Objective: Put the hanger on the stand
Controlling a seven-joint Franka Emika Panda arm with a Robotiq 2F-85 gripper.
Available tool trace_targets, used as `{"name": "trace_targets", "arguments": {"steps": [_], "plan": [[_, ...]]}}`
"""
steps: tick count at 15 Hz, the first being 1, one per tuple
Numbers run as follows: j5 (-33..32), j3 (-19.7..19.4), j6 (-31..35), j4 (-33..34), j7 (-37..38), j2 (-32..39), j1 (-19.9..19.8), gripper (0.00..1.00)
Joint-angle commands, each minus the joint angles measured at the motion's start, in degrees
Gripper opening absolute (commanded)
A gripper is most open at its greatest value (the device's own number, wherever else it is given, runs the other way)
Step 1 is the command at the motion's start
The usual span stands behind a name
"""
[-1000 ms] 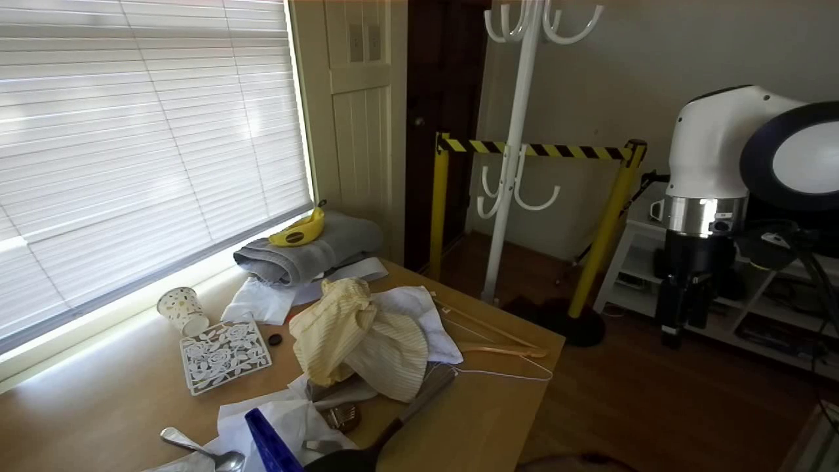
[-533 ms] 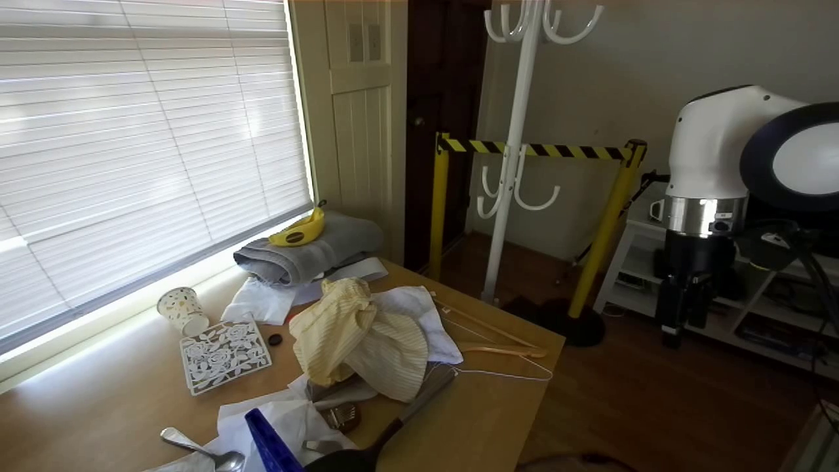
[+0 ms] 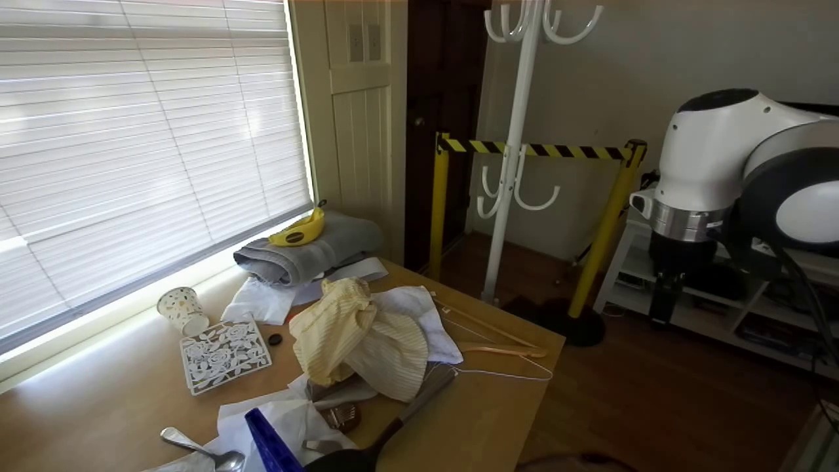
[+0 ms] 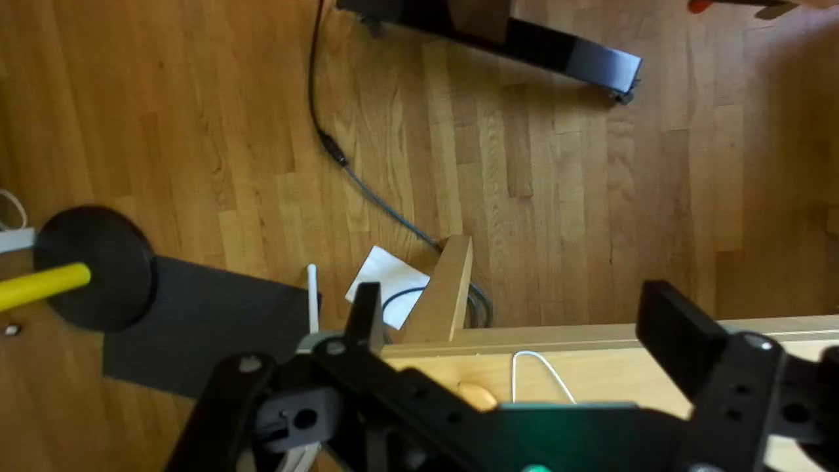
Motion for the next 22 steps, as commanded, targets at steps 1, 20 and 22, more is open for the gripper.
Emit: {"name": "trace_targets", "arguments": {"steps": [1,20,22], "plan": [[-6.9,-0.3,7.2,2.0,-3.5,3.3,-0.8,1.0],[-14.2,-5.1,48.5,7.2,-18.4,27.5,-2.0,1.0],[-6.3,-4.7,46.1,10.4,-25.1,32.9,-0.6,1.0]]}}
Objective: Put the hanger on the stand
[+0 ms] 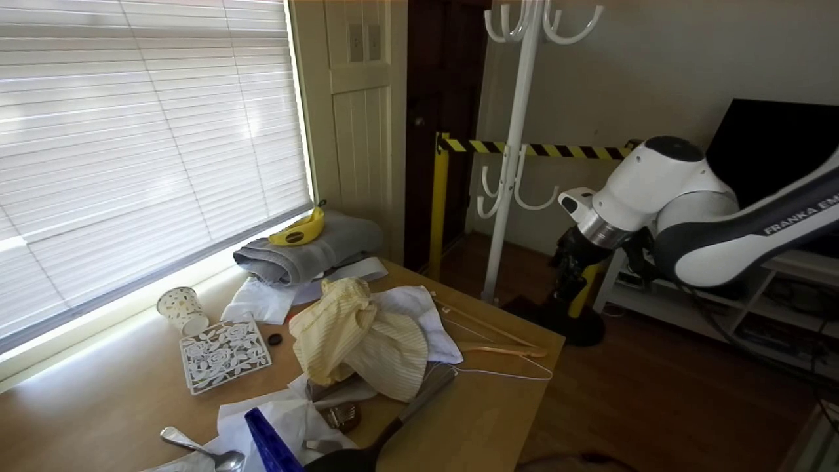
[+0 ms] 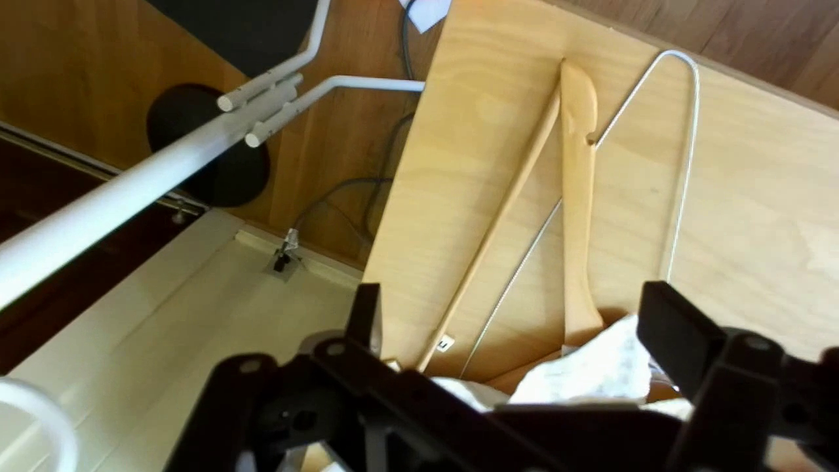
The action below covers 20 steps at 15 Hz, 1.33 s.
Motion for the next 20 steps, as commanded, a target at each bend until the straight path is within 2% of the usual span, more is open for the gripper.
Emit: {"name": "trace_targets", "arguments": {"steps": [1,2,3,7,8,11,15,20], "plan": [[12.0,1.0,-2.9,8.1,-11.2,12.1,2.0,1.0],[13.1,1.8,-5.2,9.7,-12.0,13.6,1.6,1.0],[9.2,1.0,-1.7,4.8,-8.5,8.8,1.2,1.0],[10.9,2.1,-3.4,8.6,-9.9,13.6,1.1,1.0],[8.2,1.0,-4.2,8.7,-7.2,13.2,1.9,1.0],[6.7,0.4,-4.9,13.1,-4.4,18.5,2.4,1.0],[5.2,0.0,-5.3,18.6,-4.4,24.5,3.1,1.0],[4.8,2.1,-13.7,28.6,-8.6,32.5,4.0,1.0]]}}
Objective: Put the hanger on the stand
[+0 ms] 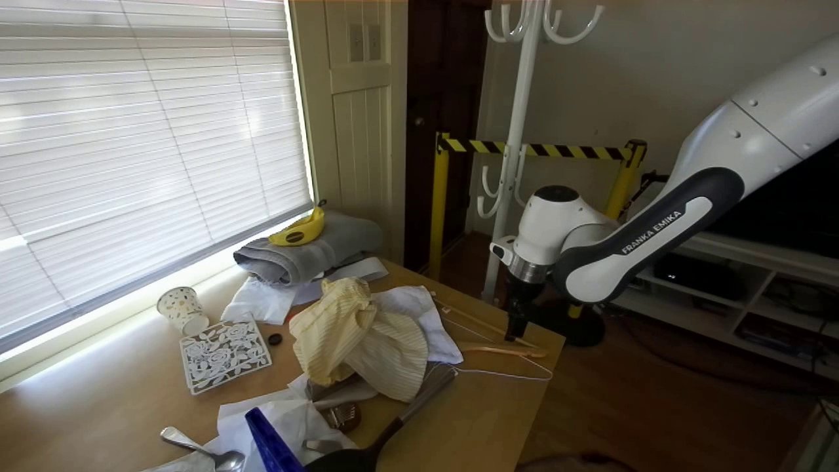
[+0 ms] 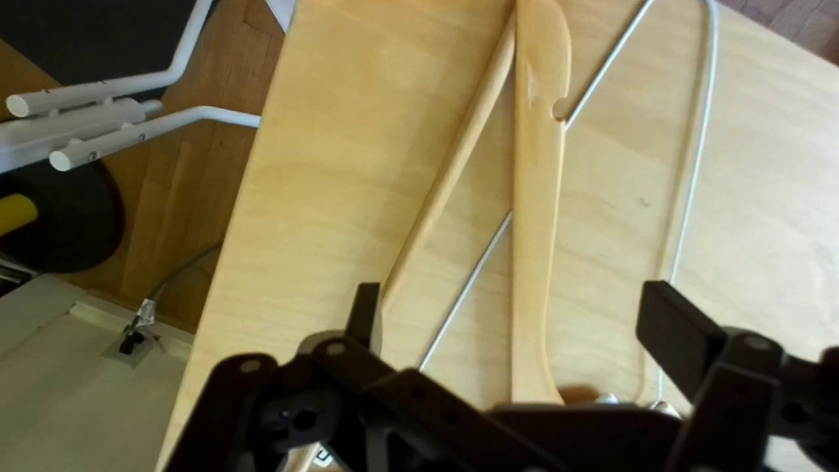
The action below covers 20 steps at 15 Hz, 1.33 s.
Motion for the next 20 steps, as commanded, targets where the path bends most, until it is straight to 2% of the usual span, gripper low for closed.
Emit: {"name": "trace_targets", "arguments": {"steps": [1,6,14,15,16,17,20], "plan": [[-0.3,1.7,-7.7,9.3,-2.6,7.0,1.2,1.0],[-0.6,2.3,-14.3,15.7,-2.9,12.7,3.2,1.0],[-1.7,-0.1,-13.7,17.6,2.9,14.9,5.5,0.96],[-1.5,-0.1,-13.6,17.8,2.9,15.1,5.5,0.89],[-1.5,-0.1,-13.9,18.2,2.9,15.3,5.6,0.71],[-1.5,-0.1,-13.9,18.4,2.9,15.4,5.6,0.7],[-1.4,-0.1,-13.8,18.8,3.1,15.7,5.6,0.47]]}}
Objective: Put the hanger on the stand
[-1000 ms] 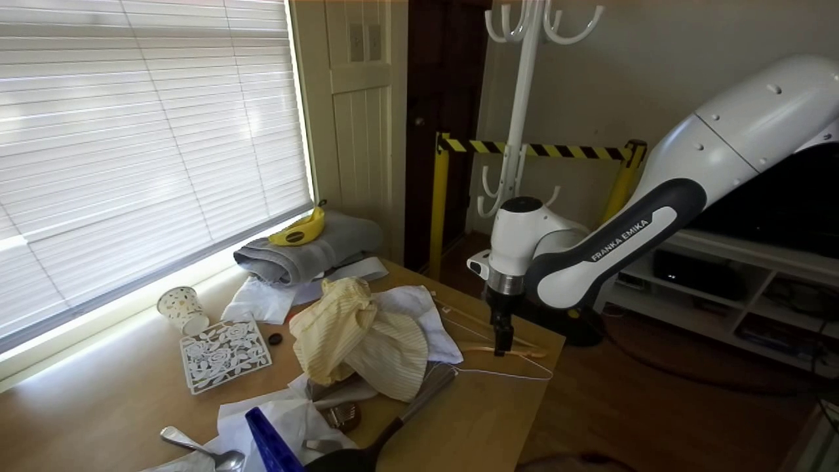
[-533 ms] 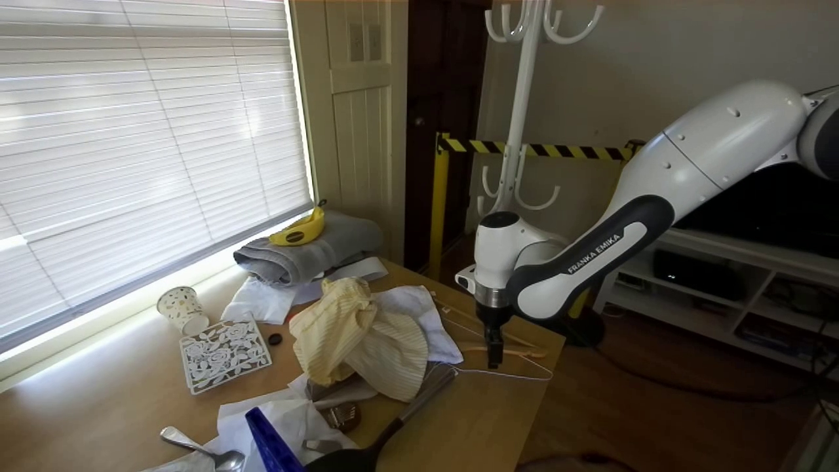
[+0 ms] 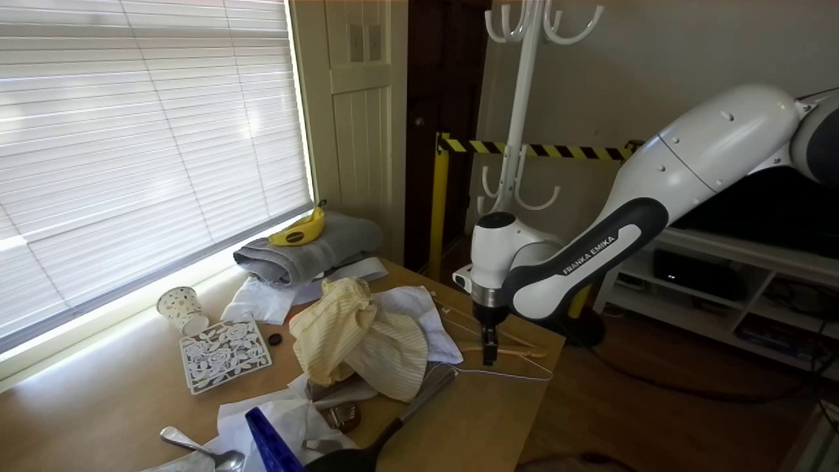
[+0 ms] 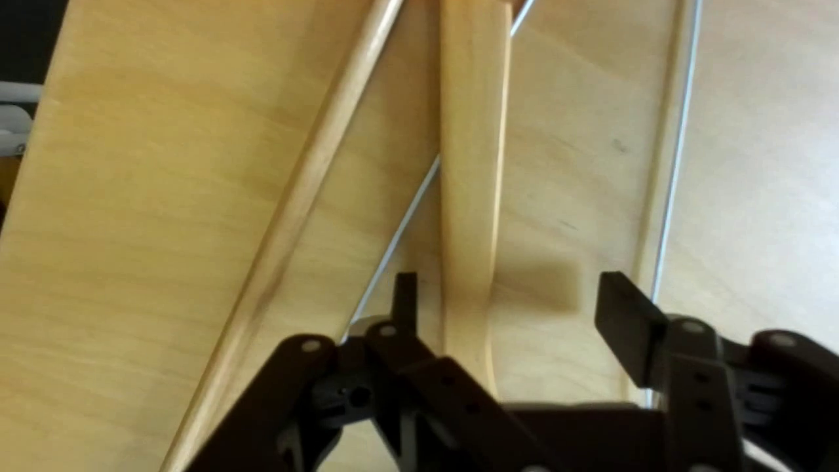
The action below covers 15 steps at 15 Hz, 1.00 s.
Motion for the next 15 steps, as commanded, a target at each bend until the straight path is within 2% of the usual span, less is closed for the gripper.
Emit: {"name": "trace_targets", "arguments": {"steps": [1,4,7,10,12,15], "plan": [[-1.1,-0.6,-0.7,2.3,1.8,1.6,0.8,0.41],[-1.1,-0.8,-0.2,2.0,2.7,1.4,0.9,0.19],[-1.0,-1.2,0.0,1.6,4.1,0.9,0.9,0.01],[-0.2,-1.1,-2.2,0.8,5.4,-0.4,0.7,0.05],[-2.8,-4.3,-6.8,-0.9,11.6,-3.6,3.6,0.05],[-4.9,-5.9,-14.5,-2.9,18.4,-7.4,5.2,0.05]]}}
